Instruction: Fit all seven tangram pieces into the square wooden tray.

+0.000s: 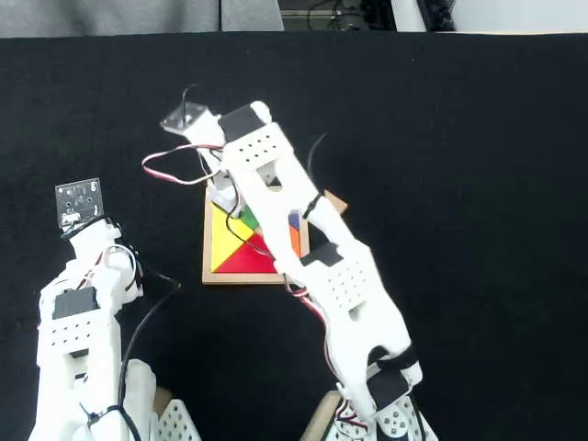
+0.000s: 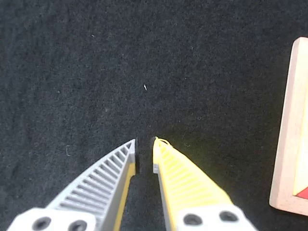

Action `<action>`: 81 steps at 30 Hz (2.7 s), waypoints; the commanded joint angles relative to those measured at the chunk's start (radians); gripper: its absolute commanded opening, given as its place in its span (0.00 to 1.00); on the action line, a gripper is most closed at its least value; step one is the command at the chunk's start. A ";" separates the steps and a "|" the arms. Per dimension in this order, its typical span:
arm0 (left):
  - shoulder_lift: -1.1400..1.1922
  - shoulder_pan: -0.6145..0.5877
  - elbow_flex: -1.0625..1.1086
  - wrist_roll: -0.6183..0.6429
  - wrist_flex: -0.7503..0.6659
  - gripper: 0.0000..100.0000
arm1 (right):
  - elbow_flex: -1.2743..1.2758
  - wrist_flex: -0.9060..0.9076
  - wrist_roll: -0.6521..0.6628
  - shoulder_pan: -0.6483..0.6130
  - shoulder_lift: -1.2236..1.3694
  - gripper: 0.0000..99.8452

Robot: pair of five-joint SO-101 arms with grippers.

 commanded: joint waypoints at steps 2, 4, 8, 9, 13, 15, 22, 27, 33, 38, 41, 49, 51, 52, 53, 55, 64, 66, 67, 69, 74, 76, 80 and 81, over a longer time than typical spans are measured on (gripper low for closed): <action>-0.008 0.010 -0.005 -0.005 -0.015 0.07 | -0.061 -0.046 -0.008 0.006 -0.077 0.12; -0.008 0.010 -0.005 -0.005 -0.015 0.07 | -0.068 -0.092 -0.008 0.005 -0.042 0.02; -0.006 0.010 -0.005 -0.005 -0.015 0.07 | -0.073 -0.132 -0.006 0.015 0.042 0.04; -0.006 0.010 -0.005 -0.005 -0.015 0.07 | -0.073 -0.141 -0.008 0.020 0.061 0.03; -0.006 0.010 -0.005 -0.005 -0.015 0.07 | -0.087 -0.135 -0.008 0.025 0.084 0.01; -0.006 0.010 -0.005 -0.005 -0.015 0.07 | -0.094 -0.106 -0.008 0.026 0.084 0.01; -0.006 0.010 -0.005 -0.005 -0.015 0.07 | -0.102 -0.046 -0.008 0.026 0.076 0.01; -0.006 0.010 -0.005 -0.005 -0.015 0.07 | -0.176 -0.029 -0.043 0.029 0.068 0.01; -0.006 0.010 -0.005 -0.005 -0.015 0.07 | -0.226 -0.120 -0.071 0.049 0.119 0.01; -0.006 0.010 -0.005 -0.005 -0.015 0.07 | -0.231 -0.123 -0.069 0.055 0.202 0.01; -0.006 0.010 -0.005 -0.005 -0.015 0.07 | -0.231 -0.083 -0.051 0.052 0.217 0.01; -0.006 0.010 -0.005 -0.005 -0.015 0.07 | -0.389 0.032 -0.044 0.054 0.217 0.01; -0.006 0.010 -0.005 -0.005 -0.015 0.07 | -0.429 0.038 -0.064 0.058 0.216 0.01; -0.006 0.010 -0.005 -0.005 -0.015 0.07 | -0.432 0.038 -0.080 0.069 0.216 0.01; -0.006 0.010 -0.005 -0.005 -0.015 0.07 | -0.430 0.038 -0.087 0.077 0.211 0.01; -0.006 0.010 -0.005 -0.005 -0.015 0.07 | -0.383 0.040 -0.086 0.091 0.189 0.01; -0.011 0.010 -0.005 -0.005 -0.015 0.07 | 0.148 0.014 -0.041 0.100 -0.159 0.01; -0.011 0.010 -0.005 -0.005 -0.014 0.07 | 0.277 -0.028 -0.041 0.080 -0.203 0.01; -0.011 0.010 -0.005 -0.005 -0.014 0.07 | 0.337 -0.052 -0.041 0.074 -0.217 0.01; -0.008 0.010 -0.005 -0.005 -0.012 0.07 | 0.433 -0.104 -0.041 0.069 -0.225 0.01; -0.006 0.008 -0.005 -0.005 -0.012 0.07 | 0.544 -0.190 -0.041 0.089 -0.225 0.01; -0.006 0.008 -0.005 -0.005 -0.014 0.07 | 0.553 -0.209 -0.041 0.092 -0.225 0.01; -0.006 0.008 -0.005 -0.005 -0.015 0.07 | 0.552 -0.213 -0.041 0.089 -0.225 0.01; -0.005 0.008 -0.005 -0.005 -0.015 0.07 | 0.555 -0.226 -0.041 0.087 -0.225 0.01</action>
